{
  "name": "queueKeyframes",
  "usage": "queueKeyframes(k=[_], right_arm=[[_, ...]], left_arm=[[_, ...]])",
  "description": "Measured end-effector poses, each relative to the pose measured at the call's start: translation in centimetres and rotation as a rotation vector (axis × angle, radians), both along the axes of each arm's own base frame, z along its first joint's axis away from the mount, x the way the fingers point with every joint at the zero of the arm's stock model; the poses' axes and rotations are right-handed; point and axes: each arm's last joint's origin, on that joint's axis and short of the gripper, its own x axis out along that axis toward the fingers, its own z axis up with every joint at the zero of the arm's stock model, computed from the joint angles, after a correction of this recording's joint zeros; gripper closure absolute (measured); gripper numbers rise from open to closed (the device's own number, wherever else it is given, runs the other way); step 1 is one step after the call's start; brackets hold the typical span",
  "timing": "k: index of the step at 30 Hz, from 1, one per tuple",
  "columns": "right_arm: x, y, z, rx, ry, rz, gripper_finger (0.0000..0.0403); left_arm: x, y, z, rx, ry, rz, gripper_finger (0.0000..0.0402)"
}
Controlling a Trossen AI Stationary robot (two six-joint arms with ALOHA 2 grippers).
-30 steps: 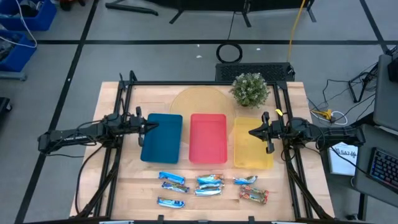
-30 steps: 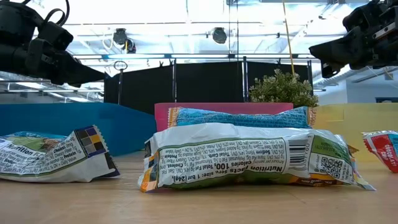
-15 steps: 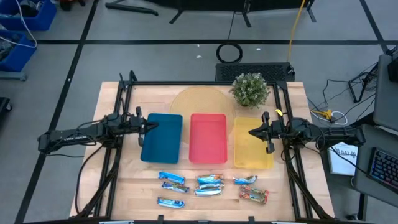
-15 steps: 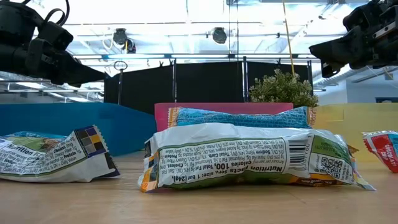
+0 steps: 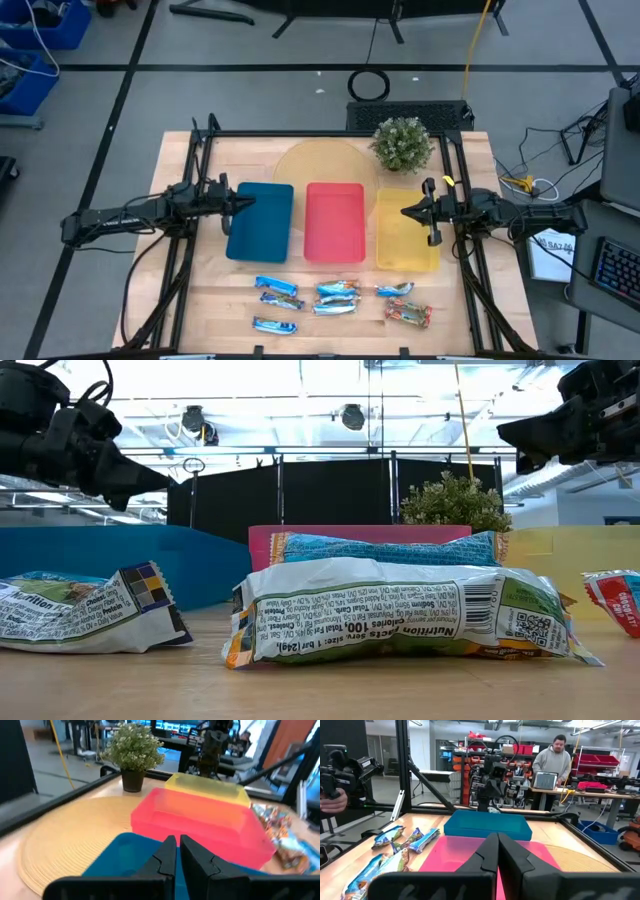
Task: Pick and place Granola Bars by type
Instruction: Put the blue granola bar into the blue bin
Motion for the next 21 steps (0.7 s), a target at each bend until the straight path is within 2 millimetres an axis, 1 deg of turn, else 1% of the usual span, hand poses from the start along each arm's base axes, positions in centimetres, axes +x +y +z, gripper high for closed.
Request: queueKeyframes(k=[6,10,13,16,19,21], right_arm=[[0.0,0.0,0.0,0.004,0.002,0.000,0.0403],[0.0,0.0,0.0,0.065,0.007,0.006,0.0403],[0.0,0.0,-0.1,0.068,0.015,0.006,0.0403],[0.1,0.0,-0.2,0.069,0.019,0.003,0.0403],[0.1,0.0,-0.2,0.069,0.025,0.001,0.0403],[0.1,0.0,-0.2,0.069,0.030,0.001,0.0403]], left_arm=[[0.0,0.0,0.4,-0.102,-0.058,0.010,0.0369],[0.0,0.1,0.4,-0.109,-0.062,0.029,0.0369],[0.0,0.1,0.7,-0.060,-0.084,0.028,0.0369],[0.1,-0.1,0.9,0.024,-0.088,-0.039,0.0369],[0.3,-0.5,1.0,0.030,-0.068,-0.103,0.0368],[0.5,-1.0,1.6,0.018,-0.042,-0.183,0.0368]])
